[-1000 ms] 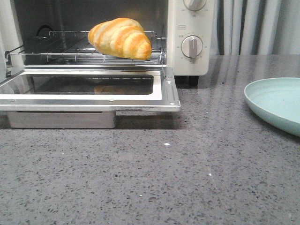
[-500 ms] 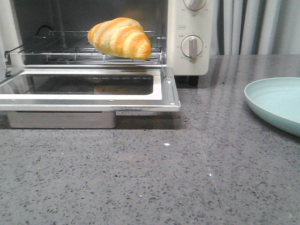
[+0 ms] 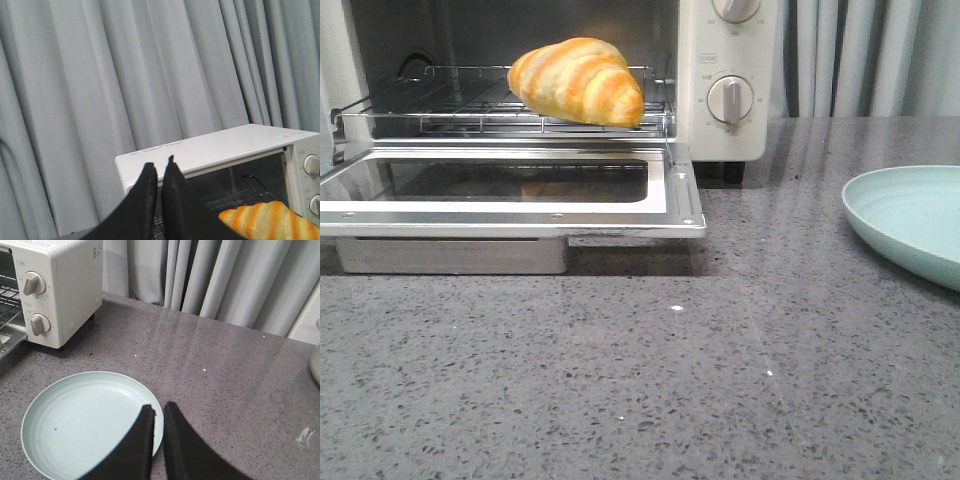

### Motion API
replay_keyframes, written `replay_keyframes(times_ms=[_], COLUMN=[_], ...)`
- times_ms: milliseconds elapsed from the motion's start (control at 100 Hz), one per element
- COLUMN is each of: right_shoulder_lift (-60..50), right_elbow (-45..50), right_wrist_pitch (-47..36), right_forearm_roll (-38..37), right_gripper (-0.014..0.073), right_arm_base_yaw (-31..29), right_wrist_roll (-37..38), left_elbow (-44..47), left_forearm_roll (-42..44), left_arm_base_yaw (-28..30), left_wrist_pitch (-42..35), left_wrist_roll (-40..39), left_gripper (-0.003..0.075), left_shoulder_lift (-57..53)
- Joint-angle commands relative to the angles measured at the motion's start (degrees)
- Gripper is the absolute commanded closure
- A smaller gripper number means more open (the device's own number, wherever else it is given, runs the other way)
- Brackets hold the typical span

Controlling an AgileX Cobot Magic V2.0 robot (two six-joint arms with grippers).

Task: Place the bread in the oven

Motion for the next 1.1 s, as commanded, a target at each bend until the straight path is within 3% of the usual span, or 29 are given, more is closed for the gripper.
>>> replay_keyframes(times_ms=[0, 130, 270, 420, 540, 690, 1090], right_shoulder_lift=[1.0, 1.0, 1.0, 1.0, 1.0, 1.0, 1.0], right_elbow=[-0.9, -0.9, -0.9, -0.9, -0.9, -0.9, -0.9], right_wrist_pitch=[-3.5, -3.5, -3.6, -3.6, -3.6, -3.6, -3.7], right_forearm_roll=[-2.1, -2.1, -2.1, -2.1, -2.1, -2.1, -2.1], right_gripper=[0.0578, 0.0578, 0.0578, 0.0578, 0.0578, 0.0578, 0.0578], right_arm_base_yaw=[0.0, 0.0, 0.0, 0.0, 0.0, 0.0, 0.0], right_wrist_roll=[0.3, 0.3, 0.3, 0.3, 0.3, 0.3, 0.3], left_elbow=[-0.2, 3.1, 7.8, 12.5, 15.9, 20.2, 24.4], left_forearm_roll=[-0.3, 2.7, 5.2, 11.2, 17.9, 25.3, 33.0], left_arm_base_yaw=[0.1, 3.9, 13.2, 23.4, 27.4, 27.0, 18.3], left_wrist_pitch=[-3.6, -7.6, -7.7, -2.4, 1.4, 1.0, -2.7], left_wrist_roll=[-0.1, -4.7, -11.5, -20.6, -28.7, -37.0, -42.6], left_gripper=[0.074, 0.074, 0.074, 0.074, 0.074, 0.074, 0.074], left_shoulder_lift=[0.4, -2.9, -7.7, -11.2, -12.3, -14.3, -15.8])
